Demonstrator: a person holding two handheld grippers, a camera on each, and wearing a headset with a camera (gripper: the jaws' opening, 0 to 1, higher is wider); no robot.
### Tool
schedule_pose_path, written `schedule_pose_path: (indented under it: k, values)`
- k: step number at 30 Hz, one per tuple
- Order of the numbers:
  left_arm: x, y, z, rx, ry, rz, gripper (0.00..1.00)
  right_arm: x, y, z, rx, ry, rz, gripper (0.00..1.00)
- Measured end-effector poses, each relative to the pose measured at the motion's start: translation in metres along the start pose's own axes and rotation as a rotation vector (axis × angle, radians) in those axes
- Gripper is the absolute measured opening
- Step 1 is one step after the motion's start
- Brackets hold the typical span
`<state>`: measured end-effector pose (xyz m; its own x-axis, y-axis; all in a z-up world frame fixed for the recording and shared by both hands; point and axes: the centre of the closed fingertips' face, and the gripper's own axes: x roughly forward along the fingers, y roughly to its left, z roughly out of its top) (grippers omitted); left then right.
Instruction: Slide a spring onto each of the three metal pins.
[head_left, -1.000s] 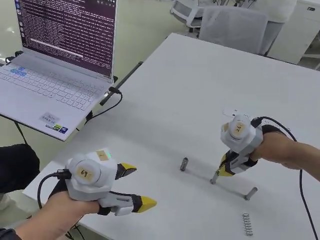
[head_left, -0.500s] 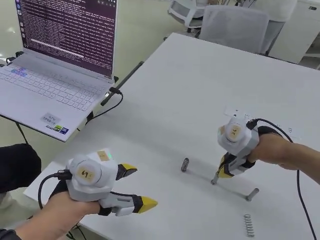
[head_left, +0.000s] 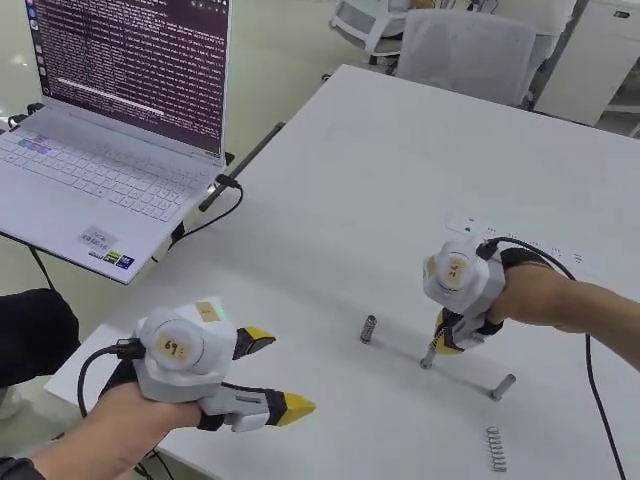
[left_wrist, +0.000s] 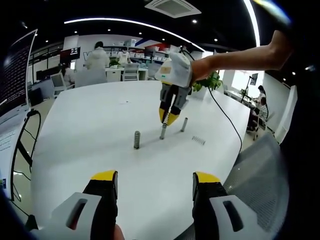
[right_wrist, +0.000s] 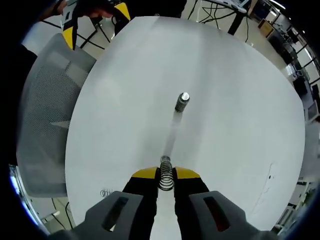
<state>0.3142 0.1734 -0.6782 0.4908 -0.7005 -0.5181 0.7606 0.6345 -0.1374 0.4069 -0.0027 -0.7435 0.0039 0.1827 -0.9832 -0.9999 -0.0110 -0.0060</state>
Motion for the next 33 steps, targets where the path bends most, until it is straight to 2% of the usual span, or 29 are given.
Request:
schedule_pose_path:
  k: [10, 19, 33]
  values:
    - [0.0, 0.0, -0.001, 0.002, 0.002, -0.004, 0.56, 0.006, 0.003, 0.0, -0.035, 0.038, 0.013, 0.09]
    - [0.0, 0.0, 0.0, 0.0, 0.003, -0.004, 0.56, 0.014, 0.001, -0.001, -0.029, 0.047, 0.022, 0.09]
    - [-0.001, 0.003, 0.003, -0.001, -0.003, 0.002, 0.57, 0.037, -0.001, -0.005, -0.004, 0.072, 0.028, 0.09]
